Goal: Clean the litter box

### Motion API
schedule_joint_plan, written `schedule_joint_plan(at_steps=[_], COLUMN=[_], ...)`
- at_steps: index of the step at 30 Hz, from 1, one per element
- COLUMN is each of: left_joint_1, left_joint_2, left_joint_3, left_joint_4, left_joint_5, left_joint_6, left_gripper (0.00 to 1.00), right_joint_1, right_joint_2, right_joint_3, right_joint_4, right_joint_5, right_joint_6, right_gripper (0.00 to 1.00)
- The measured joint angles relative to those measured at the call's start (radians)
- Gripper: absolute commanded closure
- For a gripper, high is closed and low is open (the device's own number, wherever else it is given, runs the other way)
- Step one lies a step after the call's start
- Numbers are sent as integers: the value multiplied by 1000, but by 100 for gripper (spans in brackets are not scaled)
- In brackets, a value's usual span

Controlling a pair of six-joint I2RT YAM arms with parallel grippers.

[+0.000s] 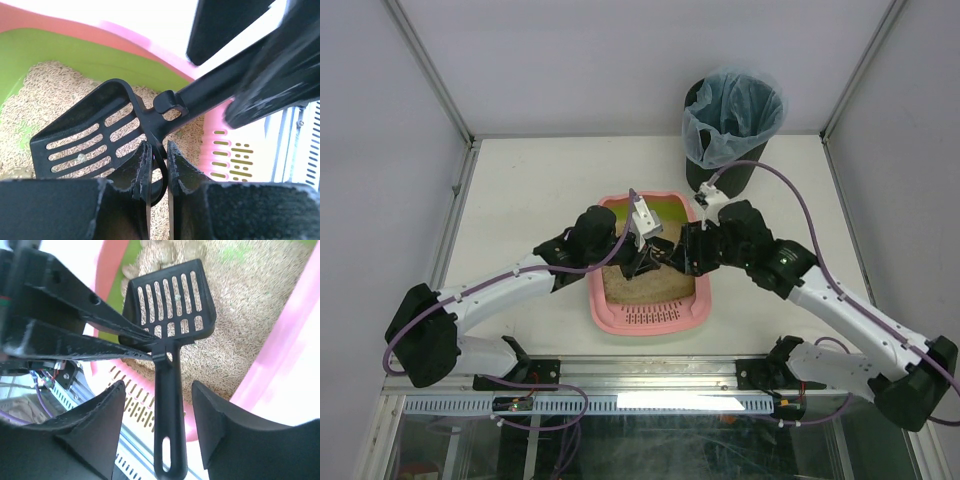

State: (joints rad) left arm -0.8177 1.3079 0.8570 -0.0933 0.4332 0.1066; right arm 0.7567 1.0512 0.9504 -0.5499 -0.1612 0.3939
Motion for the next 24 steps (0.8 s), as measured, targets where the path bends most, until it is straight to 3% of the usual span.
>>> schedule_joint_plan(at_steps=[3, 8, 15, 24], left_joint_1=[-8, -57, -160, -315], left_joint_2=[-5, -36, -72, 5], left_joint_3=[0, -39, -229, -253], left_joint_4=[0, 55, 293, 560], left_joint_5=[-60, -177, -412, -731], left_joint_6=[-24, -97, -242, -341], left_gripper=[100, 100, 100, 100], right_joint_1=[0, 0, 0, 0], right_joint_2=[-77, -211, -333, -386], right_joint_3=[-2, -7, -63, -208], right_joint_4=[0, -1, 13, 109], right_joint_5=[35, 107, 268, 385], right_joint_6=[10, 36, 173, 409], right_gripper=[30, 28, 25, 24])
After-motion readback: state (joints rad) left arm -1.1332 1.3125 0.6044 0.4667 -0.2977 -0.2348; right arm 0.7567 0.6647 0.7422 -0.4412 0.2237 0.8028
